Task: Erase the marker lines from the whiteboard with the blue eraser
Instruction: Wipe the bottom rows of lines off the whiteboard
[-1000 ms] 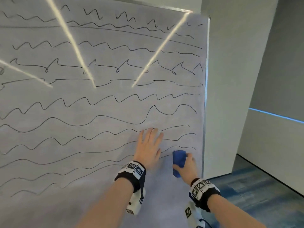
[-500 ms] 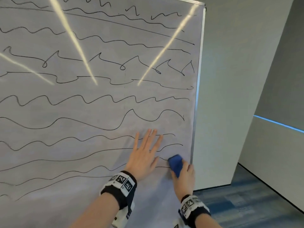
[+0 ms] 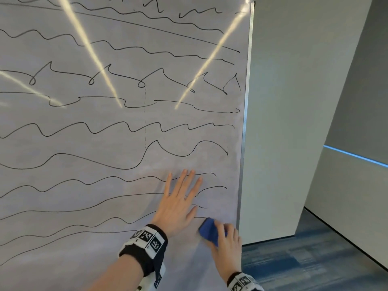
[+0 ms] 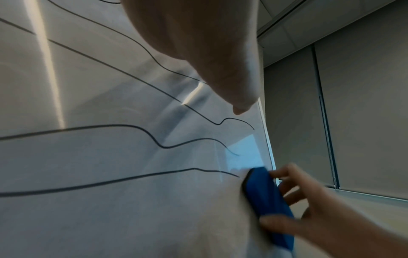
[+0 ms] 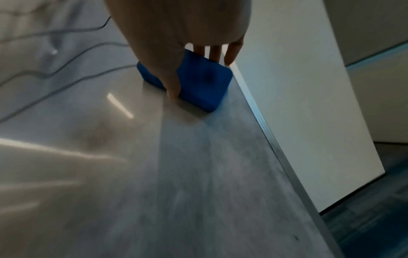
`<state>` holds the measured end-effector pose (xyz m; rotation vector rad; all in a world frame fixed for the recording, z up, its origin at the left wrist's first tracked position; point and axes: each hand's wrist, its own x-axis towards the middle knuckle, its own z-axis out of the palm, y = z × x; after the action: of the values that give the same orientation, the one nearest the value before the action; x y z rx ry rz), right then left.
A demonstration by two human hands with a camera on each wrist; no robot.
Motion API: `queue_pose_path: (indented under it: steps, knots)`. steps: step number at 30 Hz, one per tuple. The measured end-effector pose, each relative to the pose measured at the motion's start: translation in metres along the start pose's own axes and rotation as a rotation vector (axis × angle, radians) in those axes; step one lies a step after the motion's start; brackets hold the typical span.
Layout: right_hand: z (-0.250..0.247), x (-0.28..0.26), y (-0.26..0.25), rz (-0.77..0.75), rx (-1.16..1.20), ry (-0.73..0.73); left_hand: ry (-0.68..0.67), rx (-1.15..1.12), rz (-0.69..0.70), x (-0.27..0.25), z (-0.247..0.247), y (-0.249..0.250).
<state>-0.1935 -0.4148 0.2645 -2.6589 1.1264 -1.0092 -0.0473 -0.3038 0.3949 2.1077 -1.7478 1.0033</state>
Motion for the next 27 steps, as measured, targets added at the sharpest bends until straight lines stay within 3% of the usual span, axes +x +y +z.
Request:
queue_pose_path:
  steps: [5, 7, 11, 14, 17, 21, 24, 27]
  knots:
    - [-0.016, 0.034, -0.003, 0.097, 0.049, 0.13, -0.036, 0.031, -0.021, -0.012, 0.0, -0.017]
    - [-0.015, 0.035, -0.018, 0.04, 0.06, 0.139, -0.049, 0.036, -0.035, -0.016, -0.001, -0.023]
    - [0.003, 0.007, -0.015, -0.236, -0.066, 0.06, -0.054, 0.039, -0.039, -0.02, -0.004, -0.024]
    - [-0.006, 0.014, 0.005, -0.168, -0.064, 0.096, -0.05, 0.042, -0.048, -0.027, -0.007, -0.03]
    - [-0.021, 0.036, -0.006, -0.067, -0.047, 0.15, -0.049, 0.054, -0.054, -0.031, -0.008, -0.034]
    - [-0.01, 0.026, -0.037, -0.218, -0.07, 0.113, -0.034, 0.054, -0.04, -0.025, -0.01, -0.028]
    - [0.002, 0.007, -0.02, -0.35, -0.128, 0.051, -0.022, 0.061, -0.04, -0.026, -0.014, -0.027]
    - [-0.014, 0.021, -0.009, -0.249, -0.107, 0.1, -0.021, 0.07, -0.07, -0.034, -0.017, -0.037]
